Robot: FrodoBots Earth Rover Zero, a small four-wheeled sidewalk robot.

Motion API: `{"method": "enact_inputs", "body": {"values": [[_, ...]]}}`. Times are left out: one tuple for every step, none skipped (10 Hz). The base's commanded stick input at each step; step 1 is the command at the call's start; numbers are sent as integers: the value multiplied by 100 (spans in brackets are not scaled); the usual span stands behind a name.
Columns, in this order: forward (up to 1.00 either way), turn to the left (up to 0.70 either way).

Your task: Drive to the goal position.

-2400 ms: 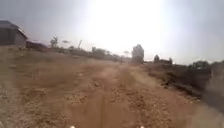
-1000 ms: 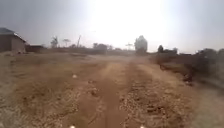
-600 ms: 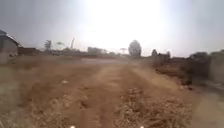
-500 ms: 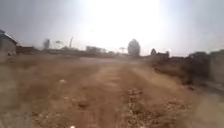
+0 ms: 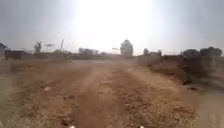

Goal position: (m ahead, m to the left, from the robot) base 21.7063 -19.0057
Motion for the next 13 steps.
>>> {"method": "enact_inputs", "body": {"values": [[70, 0], [70, 0], [70, 0], [70, 0], [70, 0], [70, 0], [70, 0], [70, 13], [70, 14], [70, 13], [70, 12], [70, 10], [70, 0]]}}
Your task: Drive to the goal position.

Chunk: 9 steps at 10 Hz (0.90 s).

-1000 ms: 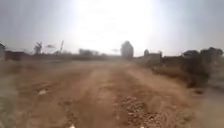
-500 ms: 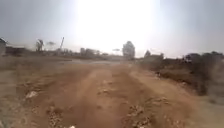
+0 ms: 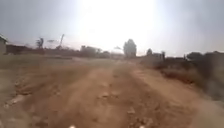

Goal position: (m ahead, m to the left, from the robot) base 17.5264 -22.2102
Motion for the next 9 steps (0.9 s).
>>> {"method": "enact_inputs", "body": {"values": [[70, 0], [70, 0], [70, 0], [70, 0], [70, 0], [70, 0], [70, 0], [70, 0], [70, 0]]}}
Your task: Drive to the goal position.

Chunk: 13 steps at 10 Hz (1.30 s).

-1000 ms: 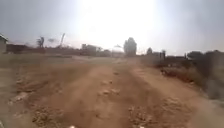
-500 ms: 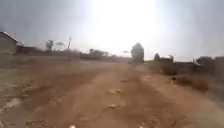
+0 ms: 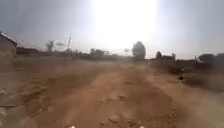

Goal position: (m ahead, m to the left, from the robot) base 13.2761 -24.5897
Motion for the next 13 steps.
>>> {"method": "enact_inputs", "body": {"values": [[70, 0], [70, 0], [70, 0], [70, 0], [70, -1], [70, -3], [70, -12], [70, -7], [70, -1], [70, 0], [70, 0], [70, 0], [70, 0]]}}
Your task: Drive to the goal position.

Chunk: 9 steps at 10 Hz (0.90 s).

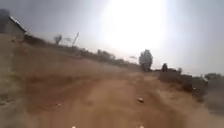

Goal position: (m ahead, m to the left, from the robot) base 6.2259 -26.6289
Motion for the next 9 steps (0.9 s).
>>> {"method": "enact_inputs", "body": {"values": [[70, 0], [70, 0], [70, 0], [70, 0], [70, 0], [70, 0], [70, 0], [70, 0], [67, 0]]}}
